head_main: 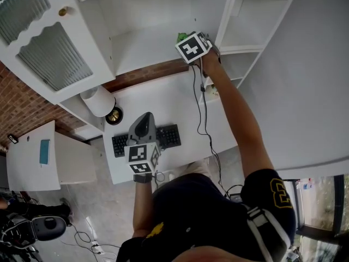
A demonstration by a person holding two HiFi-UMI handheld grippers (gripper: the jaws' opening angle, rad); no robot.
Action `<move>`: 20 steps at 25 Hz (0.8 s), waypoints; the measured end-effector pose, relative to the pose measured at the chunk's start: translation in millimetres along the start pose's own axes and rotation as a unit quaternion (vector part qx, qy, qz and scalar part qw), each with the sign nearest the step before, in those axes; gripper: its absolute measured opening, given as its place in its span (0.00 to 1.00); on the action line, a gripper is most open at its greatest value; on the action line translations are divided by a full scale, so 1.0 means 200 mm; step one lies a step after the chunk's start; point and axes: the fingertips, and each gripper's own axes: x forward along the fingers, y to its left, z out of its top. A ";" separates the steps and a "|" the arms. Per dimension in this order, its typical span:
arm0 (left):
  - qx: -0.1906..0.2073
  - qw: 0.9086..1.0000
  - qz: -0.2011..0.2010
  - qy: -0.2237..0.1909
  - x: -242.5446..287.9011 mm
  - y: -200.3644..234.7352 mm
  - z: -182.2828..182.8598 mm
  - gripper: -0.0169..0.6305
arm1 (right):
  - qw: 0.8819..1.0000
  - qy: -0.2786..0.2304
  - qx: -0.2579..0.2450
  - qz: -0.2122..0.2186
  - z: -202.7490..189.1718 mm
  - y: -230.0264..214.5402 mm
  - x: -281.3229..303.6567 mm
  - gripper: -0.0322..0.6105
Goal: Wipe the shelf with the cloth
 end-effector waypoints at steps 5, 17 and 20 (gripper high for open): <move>0.002 1.000 -0.002 0.000 0.01 -0.01 -0.01 0.05 | 1.000 0.004 0.020 -0.006 -0.05 -0.06 -0.02 0.16; 0.002 1.000 -0.009 0.003 0.03 -0.02 -0.01 0.05 | 0.996 0.013 0.077 -0.036 -0.15 -0.16 -0.07 0.17; 0.002 1.000 -0.010 0.003 0.03 -0.02 -0.01 0.05 | 0.991 0.004 0.128 -0.037 -0.22 -0.20 -0.10 0.17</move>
